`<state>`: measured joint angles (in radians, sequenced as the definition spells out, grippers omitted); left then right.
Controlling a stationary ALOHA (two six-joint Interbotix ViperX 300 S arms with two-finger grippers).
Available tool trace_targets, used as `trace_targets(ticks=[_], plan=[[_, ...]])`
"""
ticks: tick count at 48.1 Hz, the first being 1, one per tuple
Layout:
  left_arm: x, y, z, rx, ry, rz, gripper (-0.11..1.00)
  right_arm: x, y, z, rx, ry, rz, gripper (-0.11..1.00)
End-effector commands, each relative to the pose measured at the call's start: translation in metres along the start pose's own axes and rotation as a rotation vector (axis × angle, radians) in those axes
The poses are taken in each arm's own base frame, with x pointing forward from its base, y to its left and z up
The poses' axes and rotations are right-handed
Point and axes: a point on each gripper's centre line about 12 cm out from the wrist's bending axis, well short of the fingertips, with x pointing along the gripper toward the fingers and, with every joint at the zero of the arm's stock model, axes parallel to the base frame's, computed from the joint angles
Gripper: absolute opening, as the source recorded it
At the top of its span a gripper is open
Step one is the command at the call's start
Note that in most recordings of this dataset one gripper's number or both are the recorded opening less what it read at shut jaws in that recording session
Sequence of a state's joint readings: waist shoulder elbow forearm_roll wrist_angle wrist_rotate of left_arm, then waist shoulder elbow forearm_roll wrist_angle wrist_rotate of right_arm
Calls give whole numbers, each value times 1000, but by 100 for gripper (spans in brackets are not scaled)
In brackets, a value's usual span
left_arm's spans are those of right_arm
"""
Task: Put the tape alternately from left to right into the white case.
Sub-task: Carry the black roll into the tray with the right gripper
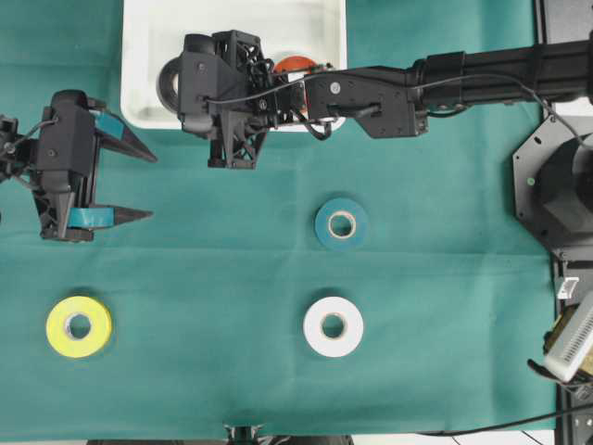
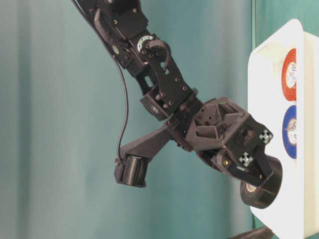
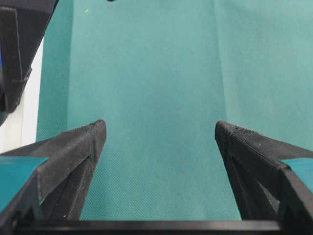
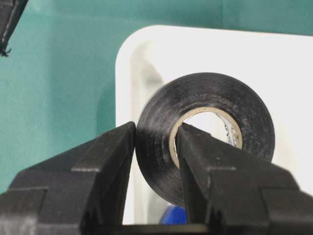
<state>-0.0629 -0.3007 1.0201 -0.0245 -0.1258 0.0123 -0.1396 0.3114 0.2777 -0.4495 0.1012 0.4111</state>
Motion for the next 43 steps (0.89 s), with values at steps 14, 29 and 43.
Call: trace_targets(ticks=[14, 29, 43], plan=[[-1, 0, 8, -4, -31, 1, 98, 8, -20, 20, 23, -67, -21, 2], [-1, 0, 9, -4, -32, 1, 98, 10, -21, 16, 23, -51, -25, 2], [-1, 0, 10, -4, -34, 1, 98, 11, -20, 12, 28, -32, -29, 3]])
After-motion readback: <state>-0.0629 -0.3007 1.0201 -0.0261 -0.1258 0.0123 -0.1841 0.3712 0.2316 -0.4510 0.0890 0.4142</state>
